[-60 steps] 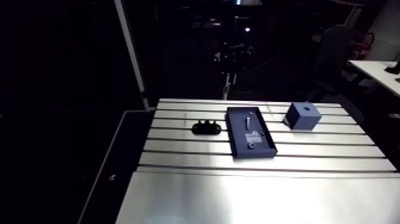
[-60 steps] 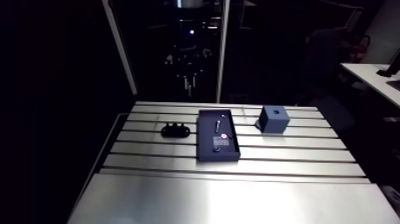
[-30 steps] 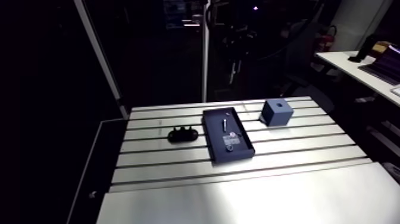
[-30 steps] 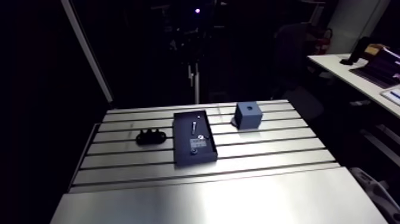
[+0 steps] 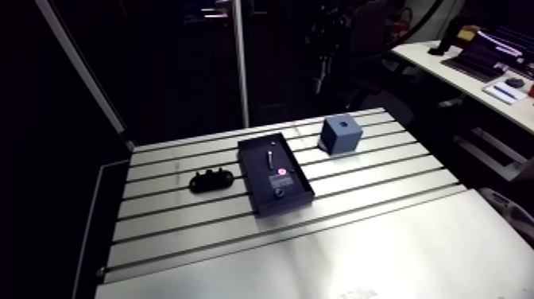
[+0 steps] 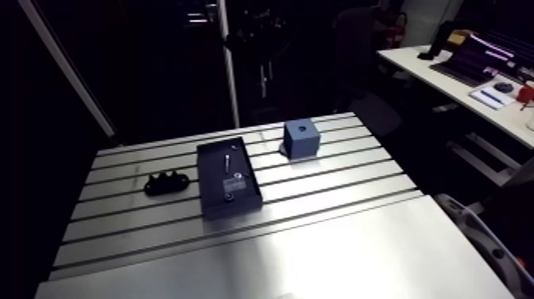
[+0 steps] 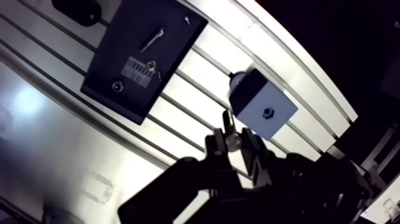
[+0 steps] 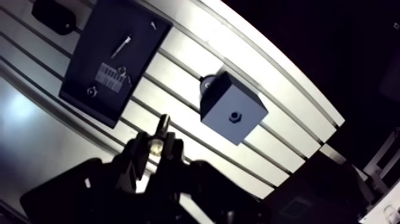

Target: Pick up the M10 bolt and insert it into the hex recess until seated.

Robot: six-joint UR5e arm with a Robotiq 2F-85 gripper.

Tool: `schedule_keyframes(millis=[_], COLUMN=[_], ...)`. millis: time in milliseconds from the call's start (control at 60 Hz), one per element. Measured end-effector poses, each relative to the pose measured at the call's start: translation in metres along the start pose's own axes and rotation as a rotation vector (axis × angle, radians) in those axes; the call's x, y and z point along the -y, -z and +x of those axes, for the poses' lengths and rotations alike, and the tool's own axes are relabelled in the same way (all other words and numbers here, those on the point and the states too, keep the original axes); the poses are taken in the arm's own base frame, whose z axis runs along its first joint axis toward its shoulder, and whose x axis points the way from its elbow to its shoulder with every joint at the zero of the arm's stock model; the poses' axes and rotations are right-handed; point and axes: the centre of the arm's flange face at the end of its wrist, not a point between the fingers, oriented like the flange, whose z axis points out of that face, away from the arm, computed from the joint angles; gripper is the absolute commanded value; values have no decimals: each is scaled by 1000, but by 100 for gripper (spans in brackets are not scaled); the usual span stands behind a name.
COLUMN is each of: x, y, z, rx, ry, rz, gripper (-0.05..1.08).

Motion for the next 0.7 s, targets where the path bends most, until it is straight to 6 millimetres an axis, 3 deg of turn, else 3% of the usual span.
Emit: schedule_keyframes(millis=[700], x=[-75], y=[-35], z=[-16], rx=[29], ry=[-19], rz=[24], gripper=[77])
